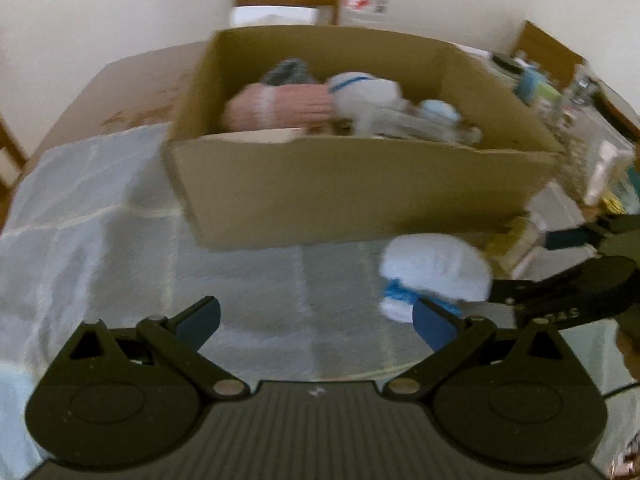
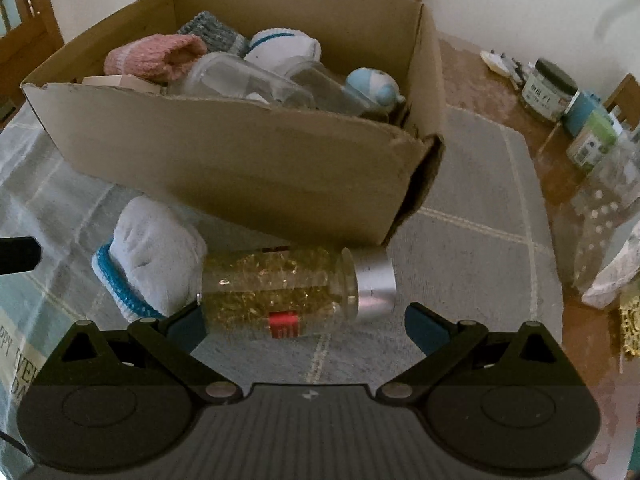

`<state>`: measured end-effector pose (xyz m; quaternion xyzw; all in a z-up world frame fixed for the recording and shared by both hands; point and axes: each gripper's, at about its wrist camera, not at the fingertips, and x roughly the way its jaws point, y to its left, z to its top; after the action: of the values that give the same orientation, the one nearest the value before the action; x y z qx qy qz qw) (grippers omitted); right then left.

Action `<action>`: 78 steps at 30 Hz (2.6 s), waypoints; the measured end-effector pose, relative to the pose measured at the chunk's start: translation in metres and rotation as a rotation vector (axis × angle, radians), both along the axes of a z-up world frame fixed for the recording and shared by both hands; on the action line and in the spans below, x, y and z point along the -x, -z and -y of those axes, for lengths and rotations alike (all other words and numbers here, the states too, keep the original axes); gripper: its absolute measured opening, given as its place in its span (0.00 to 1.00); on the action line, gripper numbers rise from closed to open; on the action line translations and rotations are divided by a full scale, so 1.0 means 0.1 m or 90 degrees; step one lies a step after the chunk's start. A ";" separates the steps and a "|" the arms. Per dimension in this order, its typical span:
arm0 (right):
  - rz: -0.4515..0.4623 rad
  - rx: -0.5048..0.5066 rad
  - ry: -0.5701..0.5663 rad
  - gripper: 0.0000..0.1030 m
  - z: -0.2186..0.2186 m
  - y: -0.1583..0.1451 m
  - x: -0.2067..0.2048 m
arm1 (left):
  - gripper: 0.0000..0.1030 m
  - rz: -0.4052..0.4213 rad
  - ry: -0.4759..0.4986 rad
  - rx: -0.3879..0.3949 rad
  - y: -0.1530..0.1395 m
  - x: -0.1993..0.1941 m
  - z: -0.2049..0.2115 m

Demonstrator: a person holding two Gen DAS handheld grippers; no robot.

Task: Organize objects
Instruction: 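Grasp the white sock with the left gripper while the right grasps the red-labelled spice jar, then drop the white sock into the box with the left gripper while the right drops the spice jar in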

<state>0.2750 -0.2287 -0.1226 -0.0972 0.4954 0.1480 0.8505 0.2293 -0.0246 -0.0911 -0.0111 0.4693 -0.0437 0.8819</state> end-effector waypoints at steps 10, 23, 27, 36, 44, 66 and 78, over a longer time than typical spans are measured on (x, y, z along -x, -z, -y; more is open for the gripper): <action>0.004 -0.012 -0.095 1.00 0.05 0.14 -0.05 | 0.99 0.002 0.161 -0.009 0.16 -0.13 0.36; 0.010 -0.019 -0.164 1.00 0.12 0.16 -0.17 | 1.00 0.010 0.249 -0.053 0.44 -0.27 0.65; -0.004 -0.011 -0.195 1.00 0.13 0.15 -0.21 | 1.00 0.016 0.286 -0.056 0.48 -0.27 0.71; -0.016 -0.009 -0.192 1.00 0.22 0.12 -0.18 | 0.74 0.059 0.325 -0.051 0.43 -0.23 0.73; -0.010 -0.024 -0.194 1.00 0.17 0.09 -0.11 | 0.64 0.049 0.280 -0.056 0.37 -0.20 0.55; -0.021 -0.032 -0.108 0.93 0.09 -0.02 -0.13 | 0.64 0.023 0.225 -0.031 0.34 -0.27 0.46; -0.017 -0.023 -0.192 0.93 0.18 -0.69 0.17 | 0.64 0.011 0.265 -0.032 -0.51 -0.16 0.37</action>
<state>0.2577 -0.2465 -0.0537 -0.1532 0.4837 0.2844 0.8134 0.2458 -0.0617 -0.0401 0.1085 0.4551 -0.2129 0.8578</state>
